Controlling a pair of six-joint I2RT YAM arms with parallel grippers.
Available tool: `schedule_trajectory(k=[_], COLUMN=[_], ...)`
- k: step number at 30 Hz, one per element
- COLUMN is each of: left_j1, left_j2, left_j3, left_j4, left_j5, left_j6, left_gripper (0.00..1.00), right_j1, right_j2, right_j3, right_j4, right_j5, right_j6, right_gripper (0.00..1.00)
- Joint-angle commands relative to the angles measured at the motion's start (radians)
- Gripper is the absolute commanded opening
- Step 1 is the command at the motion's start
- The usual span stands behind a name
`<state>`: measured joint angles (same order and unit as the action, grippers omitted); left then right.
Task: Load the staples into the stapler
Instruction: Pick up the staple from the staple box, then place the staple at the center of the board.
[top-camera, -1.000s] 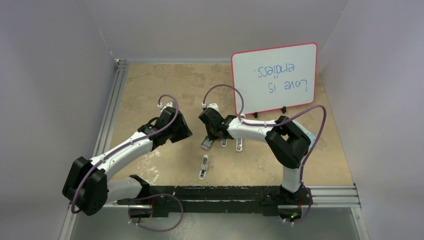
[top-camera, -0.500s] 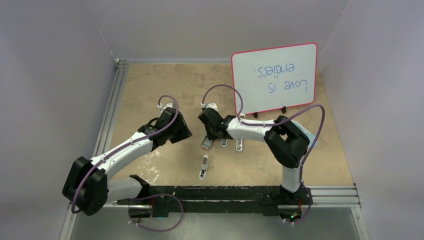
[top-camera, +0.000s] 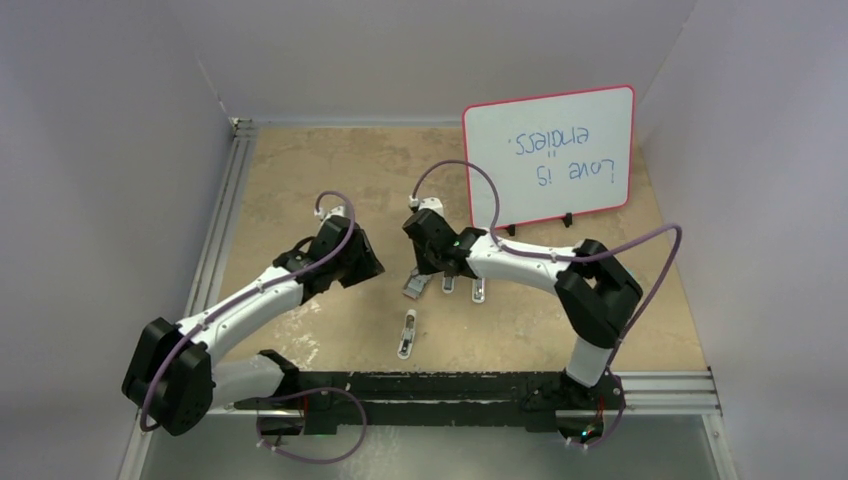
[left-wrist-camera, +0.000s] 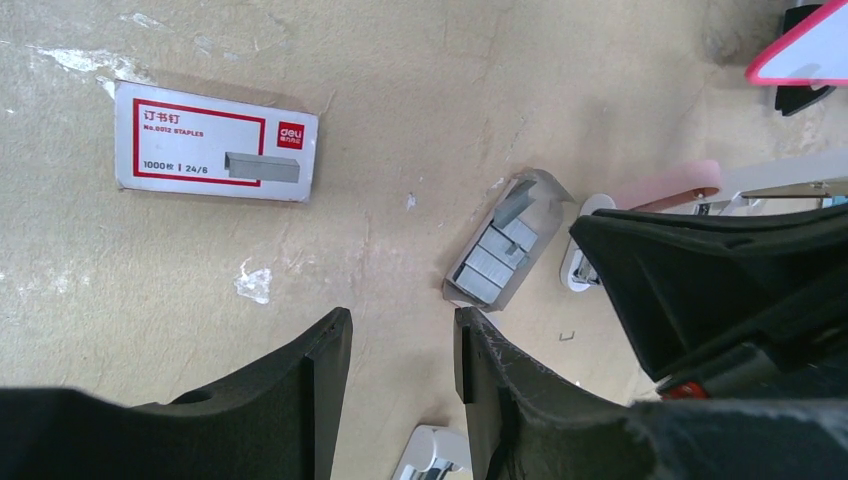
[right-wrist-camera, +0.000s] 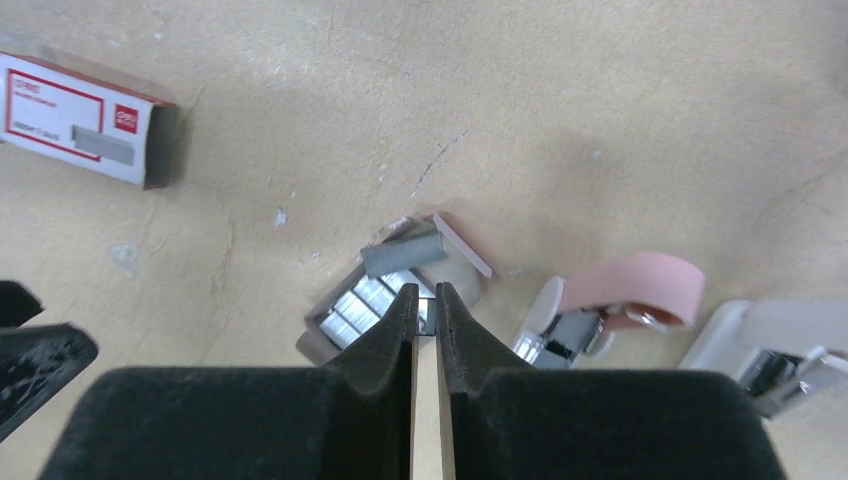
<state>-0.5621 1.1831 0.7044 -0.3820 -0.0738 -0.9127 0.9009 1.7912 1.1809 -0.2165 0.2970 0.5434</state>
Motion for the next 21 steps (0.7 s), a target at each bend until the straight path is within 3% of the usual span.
schedule_trajectory(k=[1, 11, 21], left_j1=[0.01, 0.009, 0.009], left_j2=[-0.04, -0.111, -0.327], left_j3=[-0.012, 0.003, 0.116], left_j4=[0.038, 0.009, -0.137], left_j5=[0.031, 0.041, -0.165], left_j6=[0.02, 0.04, 0.116], left_gripper=[0.42, 0.42, 0.42], right_j1=[-0.003, 0.136, 0.286], right_j2=[-0.102, -0.209, -0.108], right_j3=[-0.038, -0.122, -0.045], right_j4=[-0.047, -0.245, -0.639], right_j5=[0.04, 0.102, 0.258], right_j6=[0.054, 0.28, 0.613], right_gripper=[0.1, 0.11, 0.11])
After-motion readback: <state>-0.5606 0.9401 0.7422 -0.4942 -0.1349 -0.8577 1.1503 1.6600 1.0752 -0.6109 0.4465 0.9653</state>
